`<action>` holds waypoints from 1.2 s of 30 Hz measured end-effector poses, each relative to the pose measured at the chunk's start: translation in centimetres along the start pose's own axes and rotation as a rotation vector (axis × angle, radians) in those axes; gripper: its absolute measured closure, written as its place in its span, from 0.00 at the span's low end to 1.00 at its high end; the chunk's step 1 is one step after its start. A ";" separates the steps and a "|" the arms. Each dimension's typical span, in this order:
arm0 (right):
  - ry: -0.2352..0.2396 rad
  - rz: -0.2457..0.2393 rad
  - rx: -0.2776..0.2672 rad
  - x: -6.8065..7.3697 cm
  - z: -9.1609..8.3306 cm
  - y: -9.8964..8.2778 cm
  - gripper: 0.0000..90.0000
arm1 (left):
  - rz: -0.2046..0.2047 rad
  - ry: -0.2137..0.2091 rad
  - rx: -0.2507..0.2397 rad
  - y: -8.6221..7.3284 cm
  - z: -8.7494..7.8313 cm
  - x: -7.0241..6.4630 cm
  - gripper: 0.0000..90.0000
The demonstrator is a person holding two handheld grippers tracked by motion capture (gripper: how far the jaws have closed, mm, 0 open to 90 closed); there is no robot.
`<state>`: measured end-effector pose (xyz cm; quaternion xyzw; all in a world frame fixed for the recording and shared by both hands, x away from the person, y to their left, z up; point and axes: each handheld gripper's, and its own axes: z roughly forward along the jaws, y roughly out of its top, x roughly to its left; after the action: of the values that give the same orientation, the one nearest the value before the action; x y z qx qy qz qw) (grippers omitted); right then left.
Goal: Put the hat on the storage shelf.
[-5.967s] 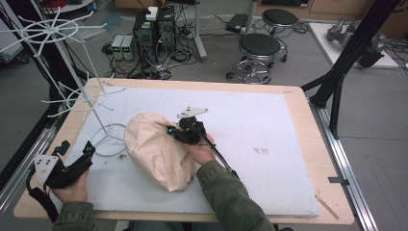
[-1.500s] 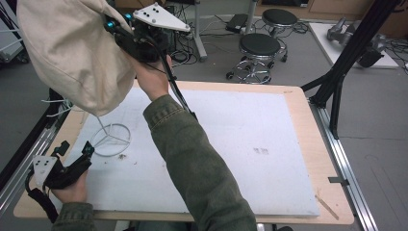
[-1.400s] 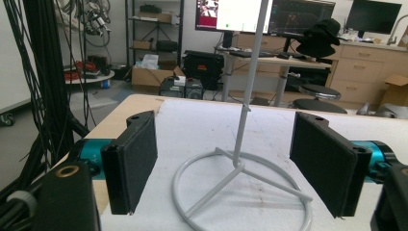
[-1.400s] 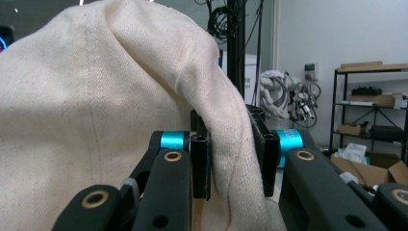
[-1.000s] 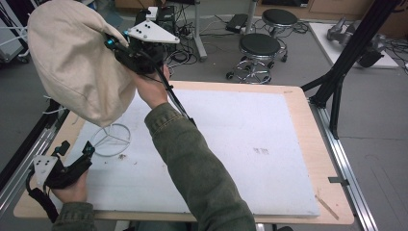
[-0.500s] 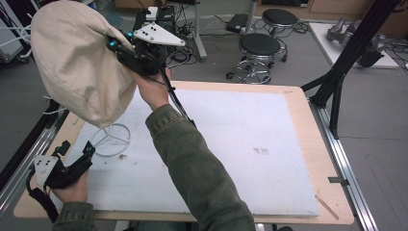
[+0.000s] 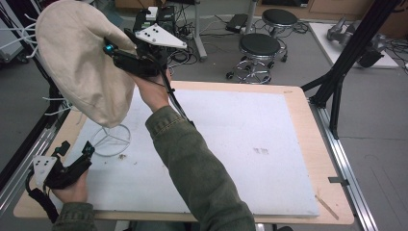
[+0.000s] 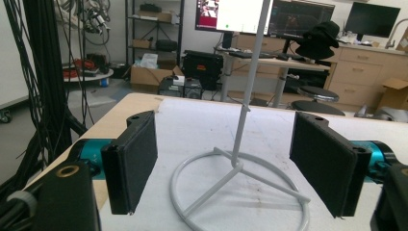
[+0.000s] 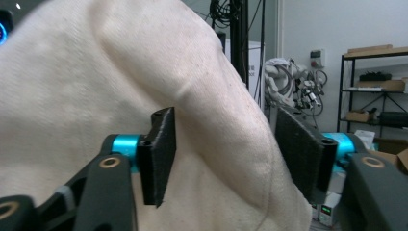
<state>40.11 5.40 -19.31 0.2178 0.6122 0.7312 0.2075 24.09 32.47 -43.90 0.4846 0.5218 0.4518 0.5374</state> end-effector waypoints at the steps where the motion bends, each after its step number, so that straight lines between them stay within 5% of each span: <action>1: 0.002 0.003 -0.006 0.0 -0.1 0.0 0.42 | -0.001 0.000 0.000 0.0 0.0 0.0 0.28; 11: 0.008 0.009 -0.011 -0.1 -0.4 -0.1 0.35 | 0.003 -0.005 0.002 0.0 -0.1 -0.1 0.28; 16: -0.028 0.013 -0.001 -0.6 -1.1 -0.2 0.18 | 0.002 -0.002 0.001 0.0 0.0 -0.1 0.28; 18: -0.035 0.050 0.002 -0.8 -1.4 -0.3 0.13 | 0.002 -0.004 0.001 0.0 0.0 -0.2 0.28; 36: -0.105 -0.008 0.027 -2.2 -6.4 -1.1 0.12 | 0.007 -0.006 -0.004 0.1 -0.1 -0.4 0.28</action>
<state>38.30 -0.87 -21.57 0.2562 0.6111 0.7097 0.2394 24.01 32.12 -43.78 0.4866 0.5177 0.4531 0.5384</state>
